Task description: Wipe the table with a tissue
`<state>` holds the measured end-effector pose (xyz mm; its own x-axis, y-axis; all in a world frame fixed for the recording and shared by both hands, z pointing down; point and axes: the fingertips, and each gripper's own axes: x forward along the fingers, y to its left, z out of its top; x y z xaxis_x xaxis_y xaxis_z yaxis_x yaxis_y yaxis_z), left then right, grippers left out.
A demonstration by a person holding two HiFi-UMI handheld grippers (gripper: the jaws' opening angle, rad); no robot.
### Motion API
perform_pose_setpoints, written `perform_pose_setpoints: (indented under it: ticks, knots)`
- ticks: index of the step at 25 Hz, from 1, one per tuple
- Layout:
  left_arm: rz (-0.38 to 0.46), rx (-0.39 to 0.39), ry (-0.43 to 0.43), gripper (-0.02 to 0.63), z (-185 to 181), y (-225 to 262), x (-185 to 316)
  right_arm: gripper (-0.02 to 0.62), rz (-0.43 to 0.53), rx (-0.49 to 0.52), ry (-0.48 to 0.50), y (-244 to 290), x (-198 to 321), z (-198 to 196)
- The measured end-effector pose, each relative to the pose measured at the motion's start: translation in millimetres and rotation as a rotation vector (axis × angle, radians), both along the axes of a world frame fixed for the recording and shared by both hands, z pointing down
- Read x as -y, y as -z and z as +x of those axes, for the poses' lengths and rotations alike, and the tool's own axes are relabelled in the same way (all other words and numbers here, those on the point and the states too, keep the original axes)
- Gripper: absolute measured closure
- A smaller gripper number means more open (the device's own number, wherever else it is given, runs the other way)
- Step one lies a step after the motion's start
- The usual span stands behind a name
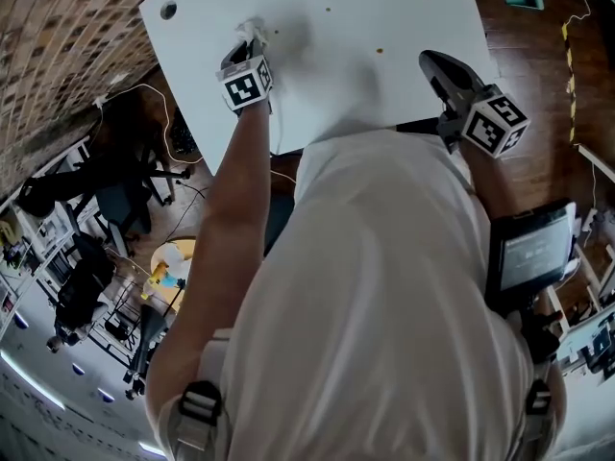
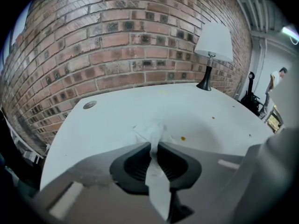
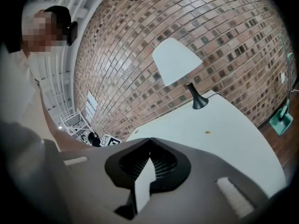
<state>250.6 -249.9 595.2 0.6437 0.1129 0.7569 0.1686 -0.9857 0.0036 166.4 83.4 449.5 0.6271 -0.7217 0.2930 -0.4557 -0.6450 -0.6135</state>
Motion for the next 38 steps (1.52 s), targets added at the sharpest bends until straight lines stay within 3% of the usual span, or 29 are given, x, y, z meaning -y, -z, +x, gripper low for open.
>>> perform_pose_setpoints:
  ticks: [6, 20, 28, 30, 32, 35, 38]
  knots:
    - [0.086, 0.000, -0.017, 0.552, 1.5, -3.7, -6.2, 0.588, -0.002, 0.009, -0.015, -1.3, -6.4, -3.5]
    - [0.229, -0.033, -0.275, 0.571, -4.0, -16.3, -57.9, 0.588, 0.001, 0.006, -0.046, -1.3, -21.2, -8.0]
    - [0.097, -0.043, -0.459, 0.560, -23.9, -8.5, -81.1, 0.588, 0.010, 0.009, -0.051, 0.8, -22.1, -4.5]
    - [0.052, -0.109, -0.402, 0.557, -18.5, 11.9, -74.4, 0.588, 0.013, 0.006, -0.057, 2.7, -21.8, -2.7]
    - [-0.003, -0.155, -0.271, 0.557, -11.4, 25.6, -54.8, 0.588, 0.017, 0.003, -0.065, 3.9, -22.4, -1.3]
    - [-0.105, -0.135, -0.088, 0.555, -7.2, 19.3, -23.0, 0.588, 0.016, 0.009, -0.073, 2.2, -26.1, -1.8]
    - [-0.132, -0.093, -0.008, 0.555, -6.0, 10.5, -7.6, 0.588, 0.015, 0.013, -0.077, 0.1, -28.2, -2.1]
